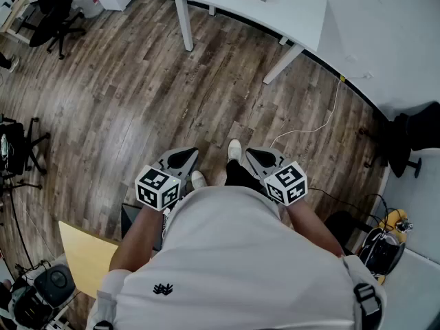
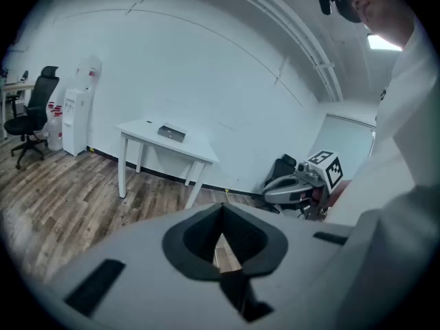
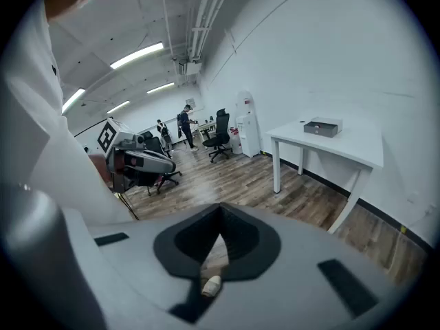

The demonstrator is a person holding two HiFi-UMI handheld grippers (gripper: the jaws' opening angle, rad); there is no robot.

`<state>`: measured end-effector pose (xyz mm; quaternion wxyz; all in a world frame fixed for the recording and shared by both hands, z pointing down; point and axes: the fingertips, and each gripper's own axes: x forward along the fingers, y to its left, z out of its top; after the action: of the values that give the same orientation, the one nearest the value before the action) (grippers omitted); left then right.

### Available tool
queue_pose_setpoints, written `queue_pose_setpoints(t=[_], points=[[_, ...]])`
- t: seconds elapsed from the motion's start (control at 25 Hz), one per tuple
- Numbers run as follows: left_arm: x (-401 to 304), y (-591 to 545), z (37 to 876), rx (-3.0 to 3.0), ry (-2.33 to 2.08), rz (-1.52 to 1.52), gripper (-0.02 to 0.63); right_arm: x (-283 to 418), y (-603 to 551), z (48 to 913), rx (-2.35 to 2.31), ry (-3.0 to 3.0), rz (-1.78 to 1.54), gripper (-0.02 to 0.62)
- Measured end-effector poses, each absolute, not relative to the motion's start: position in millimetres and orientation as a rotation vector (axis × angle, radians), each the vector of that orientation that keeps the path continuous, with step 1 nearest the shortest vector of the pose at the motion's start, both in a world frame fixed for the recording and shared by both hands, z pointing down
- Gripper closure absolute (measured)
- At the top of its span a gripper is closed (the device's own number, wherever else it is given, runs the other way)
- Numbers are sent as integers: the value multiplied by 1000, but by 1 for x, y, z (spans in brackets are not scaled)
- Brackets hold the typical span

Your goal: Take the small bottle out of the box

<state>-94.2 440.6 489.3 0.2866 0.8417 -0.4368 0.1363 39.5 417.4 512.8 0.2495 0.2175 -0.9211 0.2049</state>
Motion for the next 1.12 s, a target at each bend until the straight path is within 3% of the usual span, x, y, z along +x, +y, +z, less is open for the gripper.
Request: queue_pose_setpoints(t=[0.84, 1.0, 1.12], points=[[4, 249, 472, 2286, -1141, 436, 600, 121, 237, 506, 643, -2623, 575, 586], [5, 223, 473, 2303, -1107, 465, 600, 120, 213, 510, 679, -2615, 625, 514], [2, 198, 475, 2322, -1086, 457, 600, 115, 193, 508, 710, -2619, 631, 542]])
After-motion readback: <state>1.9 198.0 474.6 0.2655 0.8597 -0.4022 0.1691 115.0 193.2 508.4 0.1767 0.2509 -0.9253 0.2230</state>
